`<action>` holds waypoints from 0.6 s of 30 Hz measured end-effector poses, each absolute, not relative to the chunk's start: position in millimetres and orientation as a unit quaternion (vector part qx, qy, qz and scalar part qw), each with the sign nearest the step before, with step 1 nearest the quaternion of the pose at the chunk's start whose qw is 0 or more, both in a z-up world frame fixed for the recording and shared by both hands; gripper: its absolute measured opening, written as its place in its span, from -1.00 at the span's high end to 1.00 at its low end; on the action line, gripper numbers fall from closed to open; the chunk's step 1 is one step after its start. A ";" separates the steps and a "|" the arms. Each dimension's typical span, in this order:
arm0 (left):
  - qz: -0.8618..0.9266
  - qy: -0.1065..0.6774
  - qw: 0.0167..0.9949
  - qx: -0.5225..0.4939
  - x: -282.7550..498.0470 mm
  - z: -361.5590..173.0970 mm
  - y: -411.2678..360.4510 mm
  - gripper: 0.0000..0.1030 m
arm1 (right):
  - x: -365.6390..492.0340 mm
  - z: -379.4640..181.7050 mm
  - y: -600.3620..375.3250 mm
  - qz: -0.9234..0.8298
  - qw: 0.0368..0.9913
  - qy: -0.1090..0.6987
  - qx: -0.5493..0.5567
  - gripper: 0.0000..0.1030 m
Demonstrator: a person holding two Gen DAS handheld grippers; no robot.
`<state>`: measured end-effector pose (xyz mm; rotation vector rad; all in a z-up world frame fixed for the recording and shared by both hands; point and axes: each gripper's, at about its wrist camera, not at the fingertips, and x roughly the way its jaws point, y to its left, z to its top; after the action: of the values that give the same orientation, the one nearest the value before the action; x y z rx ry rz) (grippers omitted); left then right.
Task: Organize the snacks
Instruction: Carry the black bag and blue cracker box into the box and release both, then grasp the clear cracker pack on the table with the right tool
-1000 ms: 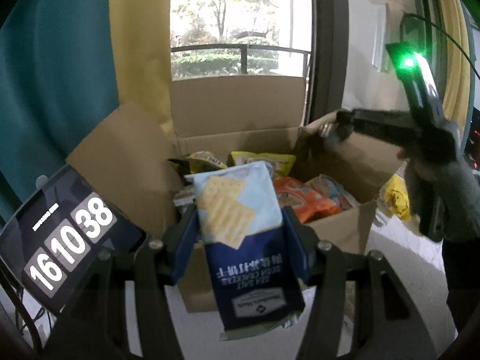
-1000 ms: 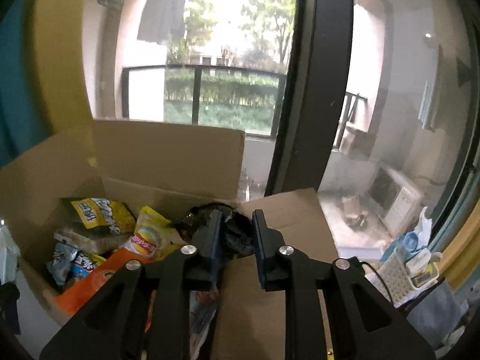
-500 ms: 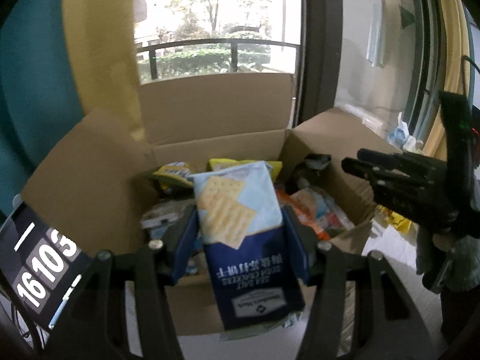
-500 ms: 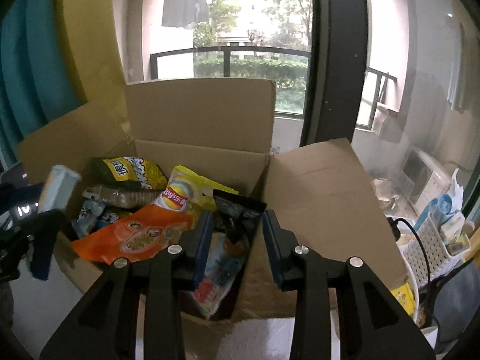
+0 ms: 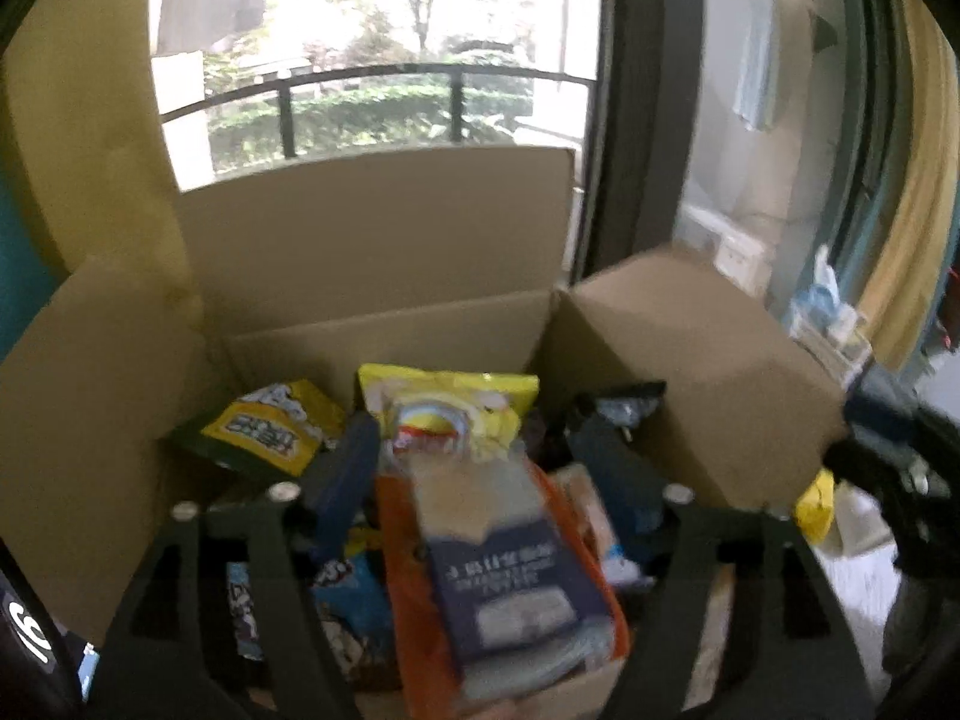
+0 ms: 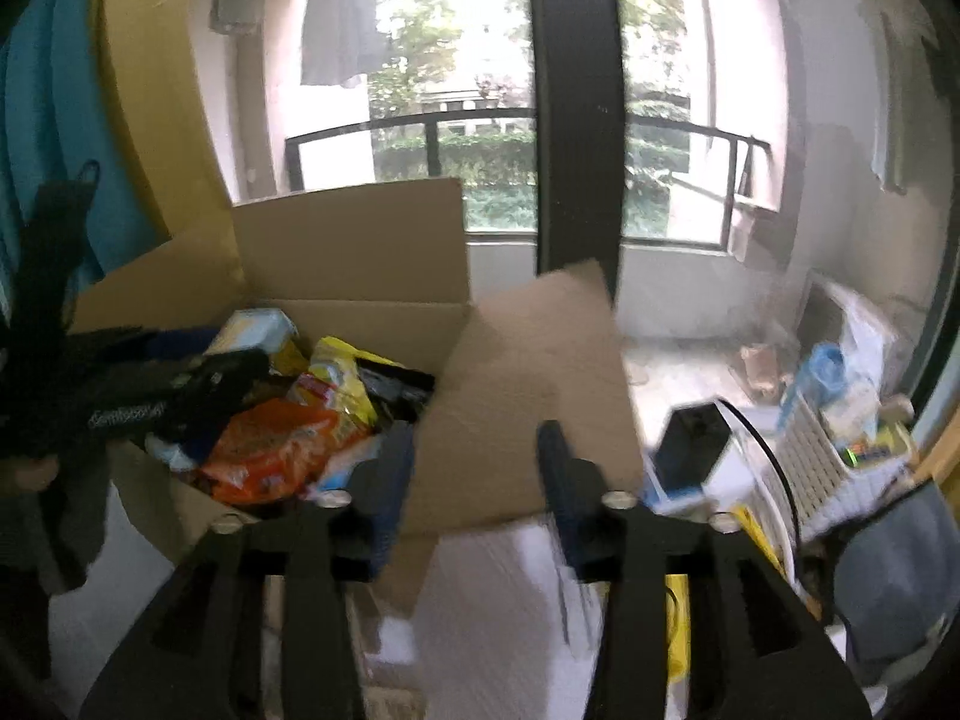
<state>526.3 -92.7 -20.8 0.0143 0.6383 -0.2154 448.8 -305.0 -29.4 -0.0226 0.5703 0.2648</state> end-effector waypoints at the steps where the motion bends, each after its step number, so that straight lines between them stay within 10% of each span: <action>1: -0.106 0.312 0.944 0.005 525.4 -18.7 -91.9 -0.58 | 445.0 -30.7 -310.6 0.130 0.950 0.283 -0.004 -0.11; 18: -0.085 0.323 0.942 -0.019 415.8 -35.6 -70.2 -0.64 | 398.6 -88.8 -324.1 0.125 0.923 0.361 0.044 -0.15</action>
<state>415.8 -70.2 -35.6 -0.0390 0.6592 -0.1736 398.6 -324.1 -88.8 0.0894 0.7417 0.2574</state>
